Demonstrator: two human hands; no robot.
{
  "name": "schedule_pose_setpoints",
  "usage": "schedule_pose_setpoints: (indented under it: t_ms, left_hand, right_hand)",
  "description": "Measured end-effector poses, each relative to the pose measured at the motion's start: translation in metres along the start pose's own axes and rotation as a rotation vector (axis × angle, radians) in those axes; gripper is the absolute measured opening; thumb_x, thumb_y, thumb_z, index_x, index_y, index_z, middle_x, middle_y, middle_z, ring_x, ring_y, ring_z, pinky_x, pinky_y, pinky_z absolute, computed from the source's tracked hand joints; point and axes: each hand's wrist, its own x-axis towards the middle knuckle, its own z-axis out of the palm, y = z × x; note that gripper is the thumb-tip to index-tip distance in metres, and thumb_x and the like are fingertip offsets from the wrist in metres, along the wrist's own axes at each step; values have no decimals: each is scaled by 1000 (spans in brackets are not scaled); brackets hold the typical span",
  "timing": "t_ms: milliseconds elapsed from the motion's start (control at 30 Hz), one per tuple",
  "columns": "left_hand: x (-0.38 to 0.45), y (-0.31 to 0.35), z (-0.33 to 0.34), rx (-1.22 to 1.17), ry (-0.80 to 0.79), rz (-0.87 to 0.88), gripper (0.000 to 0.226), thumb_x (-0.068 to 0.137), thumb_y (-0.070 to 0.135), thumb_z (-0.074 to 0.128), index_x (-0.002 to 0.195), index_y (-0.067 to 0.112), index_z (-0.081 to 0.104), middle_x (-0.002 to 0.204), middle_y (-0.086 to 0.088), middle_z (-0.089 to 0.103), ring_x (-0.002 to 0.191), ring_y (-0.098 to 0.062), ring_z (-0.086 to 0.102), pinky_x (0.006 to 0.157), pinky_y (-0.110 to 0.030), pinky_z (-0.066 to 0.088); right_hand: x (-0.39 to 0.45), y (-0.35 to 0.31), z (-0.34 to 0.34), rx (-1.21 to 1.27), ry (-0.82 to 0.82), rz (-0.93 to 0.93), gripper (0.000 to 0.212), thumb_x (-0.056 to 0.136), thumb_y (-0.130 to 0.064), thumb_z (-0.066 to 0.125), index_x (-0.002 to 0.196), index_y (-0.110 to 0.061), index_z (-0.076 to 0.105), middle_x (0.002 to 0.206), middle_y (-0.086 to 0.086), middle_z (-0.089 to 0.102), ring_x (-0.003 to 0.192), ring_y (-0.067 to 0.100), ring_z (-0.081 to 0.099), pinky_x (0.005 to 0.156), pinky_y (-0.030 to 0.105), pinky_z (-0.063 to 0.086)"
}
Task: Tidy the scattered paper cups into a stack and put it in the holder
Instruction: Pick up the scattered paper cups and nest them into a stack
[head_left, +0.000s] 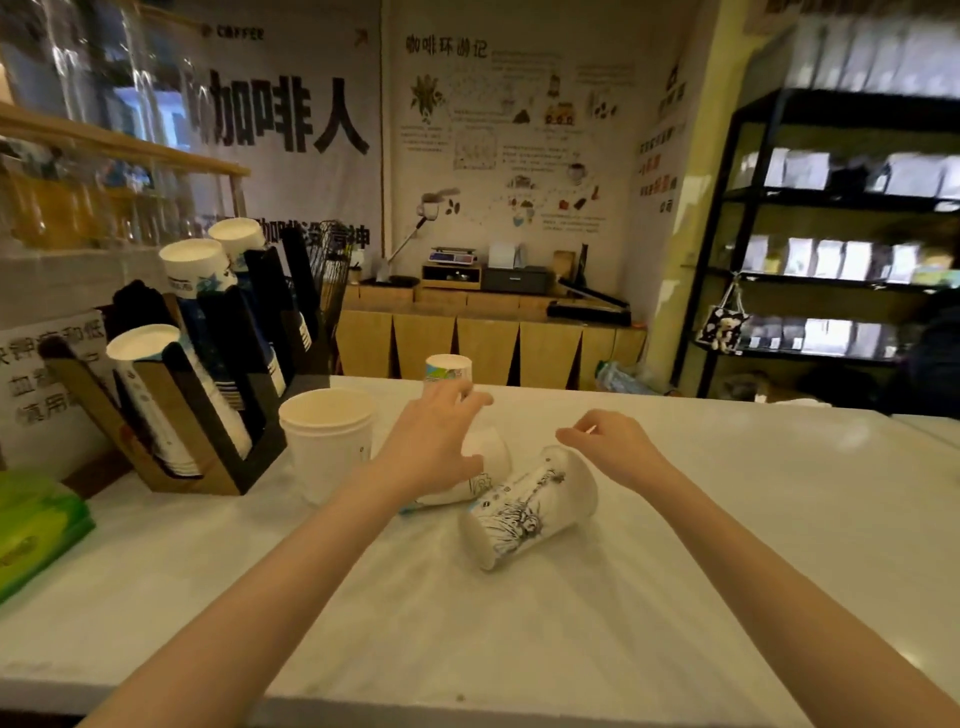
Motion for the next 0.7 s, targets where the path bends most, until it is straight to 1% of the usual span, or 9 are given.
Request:
schedule_pose_setpoints:
  t_ms: [67,100,167,200,267,400,500,600,700]
  left_hand:
    - [6,-5,13,100,-169,-33,72,74,25,64,137,22,28,147,-7,29,135,-25,25,107,-44,32]
    - [8,-8,19,120,-228,-53,74,74,26,65,137,22,26,146,-8,30,134,-26,26,106,-45,33]
    - [7,-12,31,142,-308,-93,79,73,34,66,138,20,23,143,-10,33,132,-28,29,105,-48,34]
    - [6,-14,36,153,-326,-115,82,72,37,67,138,20,21,141,-10,35,130,-29,31,104,-49,34]
    - [2,-16,45,161,-322,-159,87,71,41,67,139,20,16,140,-10,36,129,-30,34,102,-50,33]
    - [-2,-22,57,253,-194,-192,75,75,43,61,134,18,22,134,-9,43,120,-31,43,95,-47,37]
    - [-1,-23,49,245,-189,-237,75,72,41,64,131,18,25,129,-10,47,114,-32,48,89,-45,41]
    - [2,-17,29,84,-146,-322,81,65,48,69,128,20,26,119,-9,52,105,-29,54,76,-40,46]
    - [2,1,-5,-217,31,-397,90,59,46,73,131,21,26,120,-5,54,99,-24,55,73,-36,48]
  right_hand:
    - [-4,10,5,-34,-53,25,44,85,-47,53,107,-9,63,108,7,63,100,24,58,83,38,47]
    - [-7,14,7,-34,-78,28,44,86,-47,52,101,-8,64,102,8,63,95,24,59,78,36,46]
    - [-10,17,8,16,-111,23,39,88,-44,51,79,-8,61,75,9,61,65,22,56,58,30,42]
    - [-11,17,7,54,-125,25,39,89,-41,51,70,-8,56,59,8,55,49,19,50,48,26,37]
    - [-11,15,4,87,-147,21,37,90,-38,51,68,-8,55,44,5,49,33,15,40,38,22,33]
    - [-9,8,0,63,-155,-16,33,90,-37,51,69,-12,58,46,6,56,35,14,45,43,24,39]
    - [-4,3,-5,78,-79,-44,29,89,-35,54,77,-10,63,53,1,55,41,14,48,43,22,38]
    - [2,0,-11,118,-23,-58,27,88,-34,56,78,-10,64,58,-3,53,49,12,48,44,20,35]
    - [6,-2,-12,167,-17,-70,30,85,-34,60,71,-8,65,55,-2,53,50,12,48,48,22,36]
